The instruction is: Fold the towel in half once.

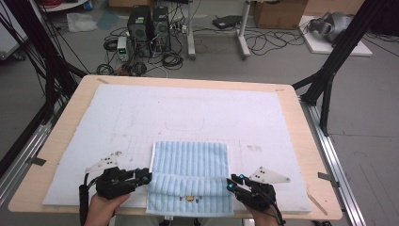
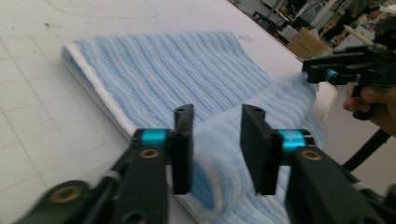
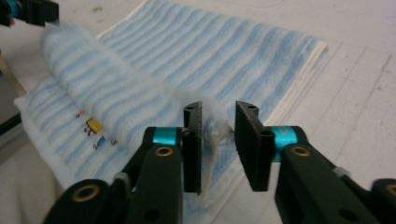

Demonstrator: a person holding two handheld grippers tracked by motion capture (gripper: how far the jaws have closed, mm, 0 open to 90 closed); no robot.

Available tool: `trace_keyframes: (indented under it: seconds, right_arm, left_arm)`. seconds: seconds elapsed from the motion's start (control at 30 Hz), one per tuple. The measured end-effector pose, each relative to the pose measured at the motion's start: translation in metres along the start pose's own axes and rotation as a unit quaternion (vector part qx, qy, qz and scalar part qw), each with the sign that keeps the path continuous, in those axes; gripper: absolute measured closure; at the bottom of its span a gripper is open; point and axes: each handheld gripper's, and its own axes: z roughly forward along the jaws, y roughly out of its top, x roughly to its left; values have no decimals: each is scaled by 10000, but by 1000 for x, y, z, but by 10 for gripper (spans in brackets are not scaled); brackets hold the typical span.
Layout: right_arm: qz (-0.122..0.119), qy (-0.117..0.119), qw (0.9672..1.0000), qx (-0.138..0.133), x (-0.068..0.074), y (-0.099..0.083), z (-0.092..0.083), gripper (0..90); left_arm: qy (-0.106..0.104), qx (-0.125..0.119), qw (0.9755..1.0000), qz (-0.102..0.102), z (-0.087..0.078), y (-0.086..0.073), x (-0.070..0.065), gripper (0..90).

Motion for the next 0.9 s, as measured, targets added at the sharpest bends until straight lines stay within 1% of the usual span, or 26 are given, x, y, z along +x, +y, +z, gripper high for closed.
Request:
trace_keyframes:
  seconds: [0.03, 0.07, 0.13, 0.23, 0.37, 0.47, 0.53, 0.67, 0.77, 0.83, 0.9]
  right_arm:
    - [59, 4, 9999, -84, -2, 2, -1, 675]
    - [67, -33, 9999, -150, -3, 5, -2, 673]
    - [80, -134, 9997, -173, -7, 10, -1, 674]
    - [112, -278, 9994, -162, -15, 16, 5, 672]
    - [118, -409, 9991, -42, -24, 20, 19, 634]
    - [110, -439, 9990, -33, -27, 23, 26, 621]
    - [54, -464, 9989, -15, -30, 25, 30, 604]
    - [66, -449, 9990, -9, -36, 30, 36, 579]
    - [112, -466, 9988, -28, -41, 32, 39, 555]
    - [138, -461, 9988, -18, -45, 34, 41, 548]
    - [169, -448, 9989, 7, -49, 35, 43, 546]
  left_arm:
    - [54, -47, 10000, 10, -1, 3, 2, 565]
    - [110, -99, 9999, 18, -2, 8, 4, 547]
    - [186, -169, 9997, 47, -2, 14, 8, 521]
    - [346, -205, 9992, 87, -1, 21, 17, 499]
    - [469, -124, 9988, 80, 6, 27, 32, 501]
    - [553, 24, 9984, 114, 14, 31, 40, 503]
    - [573, 80, 9982, 143, 20, 33, 43, 503]
    - [624, 207, 9975, 266, 32, 36, 49, 493]
    - [666, 305, 9970, 250, 40, 36, 53, 492]
    - [739, 362, 9961, 323, 44, 36, 55, 492]
    - [742, 408, 9958, 338, 48, 36, 57, 492]
